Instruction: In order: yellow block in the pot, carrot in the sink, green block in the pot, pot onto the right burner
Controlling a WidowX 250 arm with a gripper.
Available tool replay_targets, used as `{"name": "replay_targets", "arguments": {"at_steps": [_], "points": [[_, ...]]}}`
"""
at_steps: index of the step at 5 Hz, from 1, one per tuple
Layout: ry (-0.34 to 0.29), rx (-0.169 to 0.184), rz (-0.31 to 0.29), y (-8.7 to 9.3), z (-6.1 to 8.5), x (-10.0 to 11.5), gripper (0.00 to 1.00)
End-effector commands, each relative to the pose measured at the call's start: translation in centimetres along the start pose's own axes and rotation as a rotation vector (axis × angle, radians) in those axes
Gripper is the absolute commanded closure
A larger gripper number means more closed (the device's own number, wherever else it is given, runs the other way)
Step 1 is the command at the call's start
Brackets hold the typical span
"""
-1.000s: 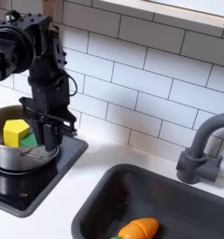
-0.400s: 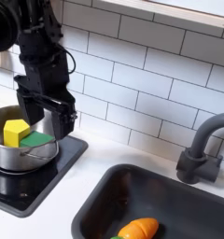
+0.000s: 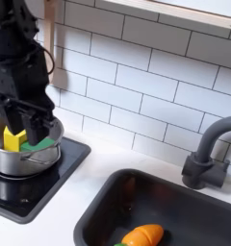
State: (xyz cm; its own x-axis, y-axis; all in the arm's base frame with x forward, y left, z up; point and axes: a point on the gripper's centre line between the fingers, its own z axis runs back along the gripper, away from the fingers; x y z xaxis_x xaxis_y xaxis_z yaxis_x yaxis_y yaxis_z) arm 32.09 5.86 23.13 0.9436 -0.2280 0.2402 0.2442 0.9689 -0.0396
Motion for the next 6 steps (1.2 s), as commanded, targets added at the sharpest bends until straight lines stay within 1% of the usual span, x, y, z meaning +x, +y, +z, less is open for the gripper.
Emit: {"name": "replay_targets", "arguments": {"at_steps": [1, 3, 4, 5, 6], "points": [[-0.004, 0.026, 0.020, 0.8, 0.3, -2.3, 1.00], [0.006, 0.048, 0.008, 1.1, -0.5, -3.0, 1.00], [0.013, 0.065, 0.036, 2.3, -1.0, -3.5, 1.00], [0.011, 0.092, 0.060, 3.4, -0.9, -4.2, 1.00], [0.010, 0.106, 0.083, 4.4, -1.0, -4.6, 1.00]]}}
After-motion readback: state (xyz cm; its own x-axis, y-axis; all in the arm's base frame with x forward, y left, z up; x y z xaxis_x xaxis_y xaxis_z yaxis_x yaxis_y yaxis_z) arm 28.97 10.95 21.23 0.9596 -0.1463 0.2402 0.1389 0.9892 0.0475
